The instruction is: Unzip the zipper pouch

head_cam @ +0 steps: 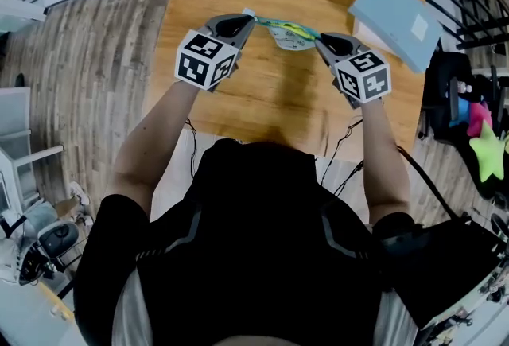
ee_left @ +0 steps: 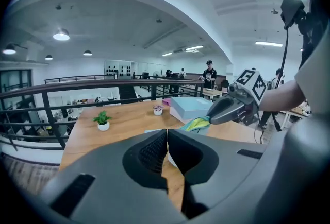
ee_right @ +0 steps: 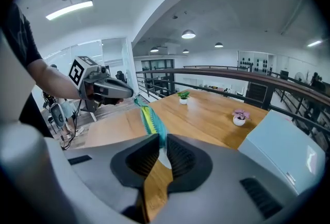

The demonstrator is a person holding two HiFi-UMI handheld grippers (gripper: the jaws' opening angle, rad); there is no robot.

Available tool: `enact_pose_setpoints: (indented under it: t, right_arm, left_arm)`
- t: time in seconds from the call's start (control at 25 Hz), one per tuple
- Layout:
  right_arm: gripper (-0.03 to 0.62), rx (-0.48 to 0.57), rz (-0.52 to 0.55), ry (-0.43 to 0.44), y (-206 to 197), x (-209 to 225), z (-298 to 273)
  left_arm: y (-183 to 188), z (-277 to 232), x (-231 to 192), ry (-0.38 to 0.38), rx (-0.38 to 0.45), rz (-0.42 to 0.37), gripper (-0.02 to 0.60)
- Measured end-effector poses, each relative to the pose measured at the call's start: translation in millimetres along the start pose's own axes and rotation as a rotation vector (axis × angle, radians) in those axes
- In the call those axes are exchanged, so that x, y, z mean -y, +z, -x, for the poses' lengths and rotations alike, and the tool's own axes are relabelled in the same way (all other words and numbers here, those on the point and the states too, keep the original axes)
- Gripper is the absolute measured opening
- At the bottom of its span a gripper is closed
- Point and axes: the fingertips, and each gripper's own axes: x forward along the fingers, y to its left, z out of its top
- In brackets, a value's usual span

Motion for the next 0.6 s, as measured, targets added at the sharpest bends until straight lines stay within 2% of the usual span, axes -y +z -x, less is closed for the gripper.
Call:
enact_pose_setpoints:
  t: [0.08,0.4,0.6]
  right_arm:
    - [0.055,-0.018,-0.004,0.023,-13,0,-9]
    - [0.055,-0.131,-0.126,0.138,-90,-25,-40]
    - [0.055,-0.193,-0.167,0.179,-125,-35,-52]
  left_arm:
    - [-15,-6,0,-0.001,-0.040,-0.013,0.032]
    - [-110,-21,15,-0.007,-0.216,0.078,0.032]
    - [-153,-28,24,-0.020,-0.304,0.118,0.032]
